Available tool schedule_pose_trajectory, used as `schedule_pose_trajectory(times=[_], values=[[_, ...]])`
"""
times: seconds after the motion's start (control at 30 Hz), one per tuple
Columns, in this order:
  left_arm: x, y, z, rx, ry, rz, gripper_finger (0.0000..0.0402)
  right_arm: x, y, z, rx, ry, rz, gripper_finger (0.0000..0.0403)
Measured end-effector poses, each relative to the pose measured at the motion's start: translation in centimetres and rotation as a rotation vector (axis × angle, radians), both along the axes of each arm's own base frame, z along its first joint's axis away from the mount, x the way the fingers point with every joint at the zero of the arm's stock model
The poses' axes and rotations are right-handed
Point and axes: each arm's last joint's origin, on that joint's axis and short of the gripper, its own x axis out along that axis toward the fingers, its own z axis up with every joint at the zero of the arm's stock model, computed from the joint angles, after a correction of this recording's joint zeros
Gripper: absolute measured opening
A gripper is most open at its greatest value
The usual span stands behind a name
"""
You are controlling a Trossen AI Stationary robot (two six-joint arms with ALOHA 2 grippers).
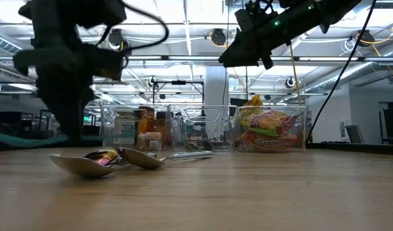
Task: Pick & Place Food Item
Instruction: Put the blue spoon into the middle transparent bin
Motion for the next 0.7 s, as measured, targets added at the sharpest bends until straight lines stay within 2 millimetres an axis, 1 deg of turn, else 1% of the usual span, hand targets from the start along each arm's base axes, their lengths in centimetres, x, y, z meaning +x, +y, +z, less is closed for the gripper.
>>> schedule_pose_trajectory(times=[0.13, 0.23, 0.3, 0.5, 0.7], values=[[1.1, -0.7, 1.7, 0.051, -0.089, -0.12, 0.0019, 0.0, 0.0, 0.0, -0.001, 0.002, 0.0, 0.0116], [2.0, -1.2, 2.8, 0.099, -0.226, -0.262, 0.0019, 0.0, 0.0, 0.0, -0.006, 0.004, 0.002, 0.0116], [2.5, -1.2, 3.2, 0.116, -0.297, -0.314, 0.0019, 0.0, 0.0, 0.0, -0.012, 0.009, 0.004, 0.0116], [4.0, -0.3, 4.2, 0.168, -0.459, -0.38, 0.0019, -0.4, 0.1, 0.4, -0.026, 0.01, 0.01, 0.0116], [5.2, 0.8, 5.2, 0.184, -0.605, -0.423, 0.0019, -1.8, 0.7, 1.3, -0.024, 0.045, 0.029, 0.0116]])
